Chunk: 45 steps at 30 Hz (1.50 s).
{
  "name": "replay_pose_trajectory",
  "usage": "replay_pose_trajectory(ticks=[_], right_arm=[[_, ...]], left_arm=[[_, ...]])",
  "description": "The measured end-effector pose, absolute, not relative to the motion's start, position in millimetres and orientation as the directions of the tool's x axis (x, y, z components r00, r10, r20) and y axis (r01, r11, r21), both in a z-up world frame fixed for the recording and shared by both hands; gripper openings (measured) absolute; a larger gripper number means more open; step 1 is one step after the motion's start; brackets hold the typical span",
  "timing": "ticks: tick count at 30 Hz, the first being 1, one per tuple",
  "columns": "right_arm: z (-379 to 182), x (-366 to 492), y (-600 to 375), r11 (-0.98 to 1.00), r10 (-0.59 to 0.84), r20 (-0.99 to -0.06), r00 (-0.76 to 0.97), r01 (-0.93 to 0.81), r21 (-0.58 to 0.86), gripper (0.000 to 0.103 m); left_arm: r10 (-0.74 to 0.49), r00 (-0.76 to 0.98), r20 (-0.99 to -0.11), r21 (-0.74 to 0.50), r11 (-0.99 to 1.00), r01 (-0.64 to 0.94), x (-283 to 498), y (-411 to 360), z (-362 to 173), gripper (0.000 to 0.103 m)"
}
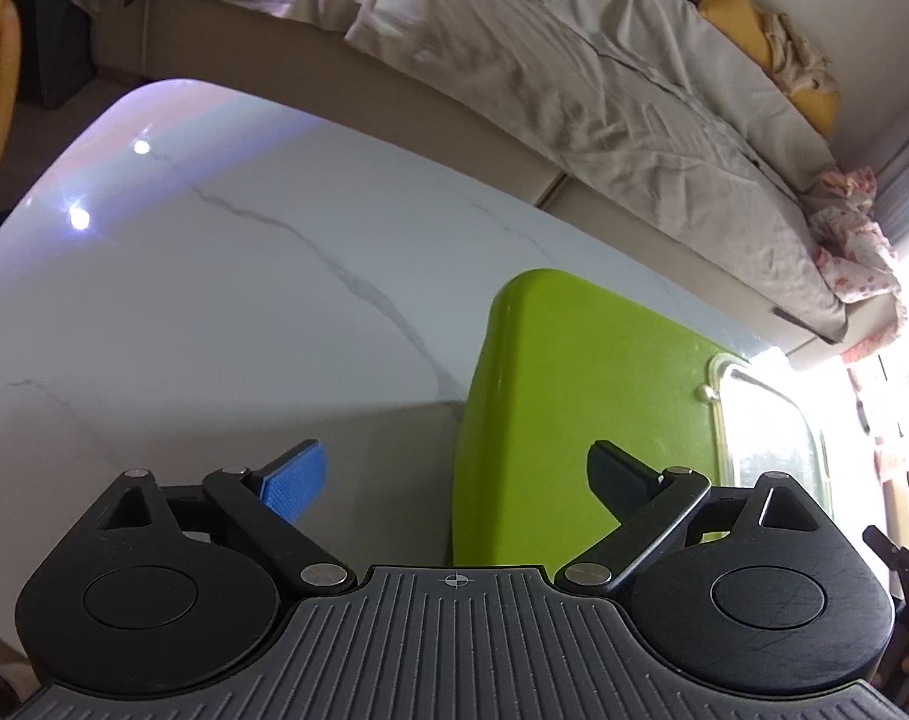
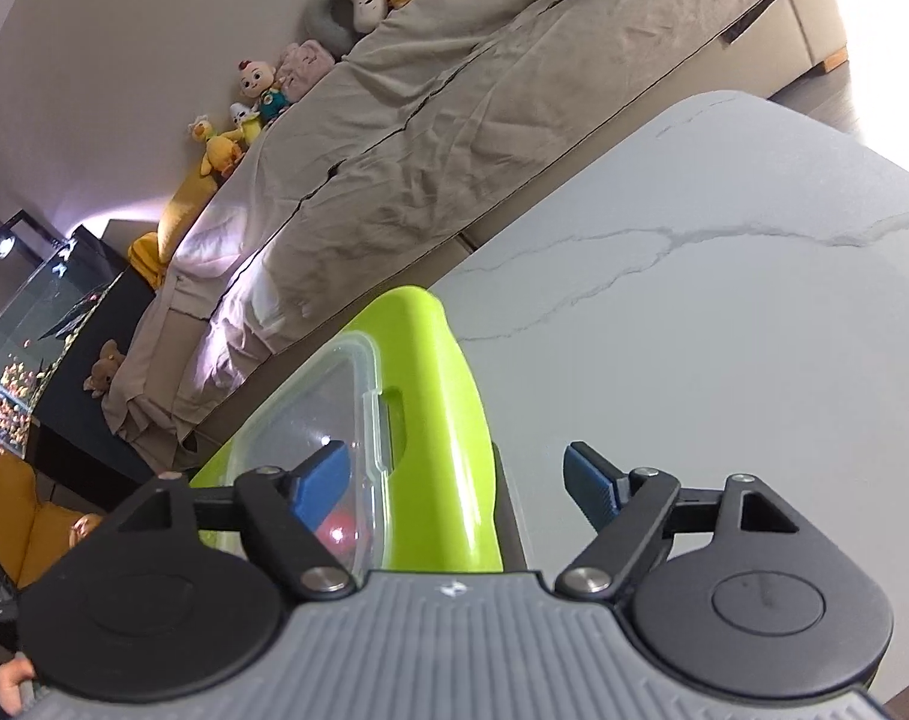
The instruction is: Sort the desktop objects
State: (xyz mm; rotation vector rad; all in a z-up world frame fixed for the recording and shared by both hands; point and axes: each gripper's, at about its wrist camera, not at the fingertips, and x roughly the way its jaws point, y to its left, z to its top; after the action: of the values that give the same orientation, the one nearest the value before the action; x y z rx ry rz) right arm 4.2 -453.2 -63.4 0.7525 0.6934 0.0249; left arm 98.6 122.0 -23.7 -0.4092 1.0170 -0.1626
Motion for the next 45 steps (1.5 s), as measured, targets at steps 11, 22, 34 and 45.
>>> replay_pose_trajectory(ticks=[11, 22, 34, 45], right_arm=[[-10.2, -51.5, -407.4, 0.846, 0.2, -0.642, 0.74, 0.2, 0.495, 0.103], [53.4, -75.2, -307.7, 0.954, 0.183, -0.76, 0.624, 0.075, 0.291, 0.103], [61.6, -74.3, -267.6, 0.979, 0.15, -0.874, 0.462, 0.055, 0.197, 0.103], [48.7, -61.4, -256.8, 0.98, 0.071, -0.9, 0.43, 0.138, 0.143, 0.103]], left_arm=[[-0.319, 0.487, -0.813, -0.29, 0.947, 0.137, 6.3, 34.8, 16.3, 0.103], [-0.212, 0.52, -0.827, -0.171, 0.977, 0.127, -38.2, -26.9, 40.5, 0.103], [-0.039, 0.521, -0.853, 0.024, 0.993, 0.114, -65.8, -48.9, 59.3, 0.103], [-0.141, 0.487, -0.862, -0.132, 0.99, 0.052, -63.4, -28.5, 57.4, 0.103]])
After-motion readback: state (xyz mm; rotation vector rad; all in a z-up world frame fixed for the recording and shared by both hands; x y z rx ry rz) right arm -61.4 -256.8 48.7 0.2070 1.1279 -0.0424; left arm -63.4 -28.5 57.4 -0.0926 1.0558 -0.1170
